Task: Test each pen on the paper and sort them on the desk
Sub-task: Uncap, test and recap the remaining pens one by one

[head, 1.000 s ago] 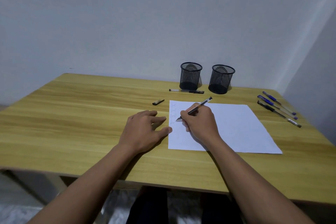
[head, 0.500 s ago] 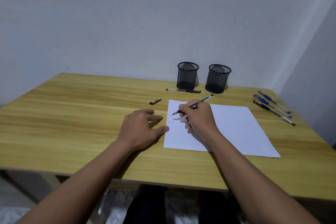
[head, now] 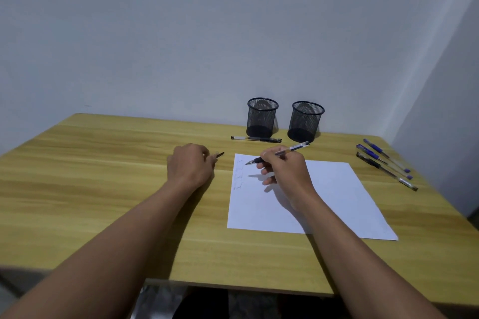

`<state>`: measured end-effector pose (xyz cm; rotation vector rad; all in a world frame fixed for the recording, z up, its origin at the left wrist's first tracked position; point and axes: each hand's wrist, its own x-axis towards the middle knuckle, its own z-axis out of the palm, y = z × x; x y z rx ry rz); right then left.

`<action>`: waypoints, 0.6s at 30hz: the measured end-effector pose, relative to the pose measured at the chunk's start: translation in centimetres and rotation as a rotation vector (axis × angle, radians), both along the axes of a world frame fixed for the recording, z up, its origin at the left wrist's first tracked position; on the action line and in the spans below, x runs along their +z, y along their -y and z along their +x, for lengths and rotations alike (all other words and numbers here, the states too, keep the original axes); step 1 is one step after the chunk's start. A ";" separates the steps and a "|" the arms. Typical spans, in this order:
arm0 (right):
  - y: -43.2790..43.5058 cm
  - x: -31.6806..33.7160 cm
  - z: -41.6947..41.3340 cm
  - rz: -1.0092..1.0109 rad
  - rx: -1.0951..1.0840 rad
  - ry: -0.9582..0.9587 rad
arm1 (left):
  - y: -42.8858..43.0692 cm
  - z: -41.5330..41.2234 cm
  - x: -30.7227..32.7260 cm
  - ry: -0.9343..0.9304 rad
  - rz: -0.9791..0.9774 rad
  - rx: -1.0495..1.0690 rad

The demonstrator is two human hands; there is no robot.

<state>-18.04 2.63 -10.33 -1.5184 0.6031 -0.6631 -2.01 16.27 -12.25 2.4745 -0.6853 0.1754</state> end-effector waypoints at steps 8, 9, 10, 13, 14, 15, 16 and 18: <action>1.9 0.6 -0.7 0.099 -0.014 0.116 | 0.7 -1.0 2.1 -0.151 -0.301 -0.239; 2.1 0.8 -0.8 0.116 -0.015 0.136 | 0.9 -1.3 2.5 -0.172 -0.337 -0.275; 2.3 1.0 -0.9 0.119 -0.019 0.148 | 1.1 -1.7 3.0 -0.195 -0.369 -0.312; 2.7 1.8 -1.3 0.108 -0.014 0.175 | 1.9 -2.5 4.0 -0.232 -0.422 -0.397; 2.8 2.0 -1.5 0.108 -0.008 0.184 | 2.1 -2.8 4.4 -0.241 -0.434 -0.421; 3.0 2.3 -1.7 0.107 -0.002 0.192 | 2.3 -3.2 4.7 -0.243 -0.440 -0.448; 3.1 2.5 -2.0 0.102 0.004 0.196 | 2.6 -3.6 5.0 -0.240 -0.443 -0.470; 3.4 2.8 -2.5 0.088 0.023 0.198 | 3.1 -4.2 5.5 -0.249 -0.459 -0.491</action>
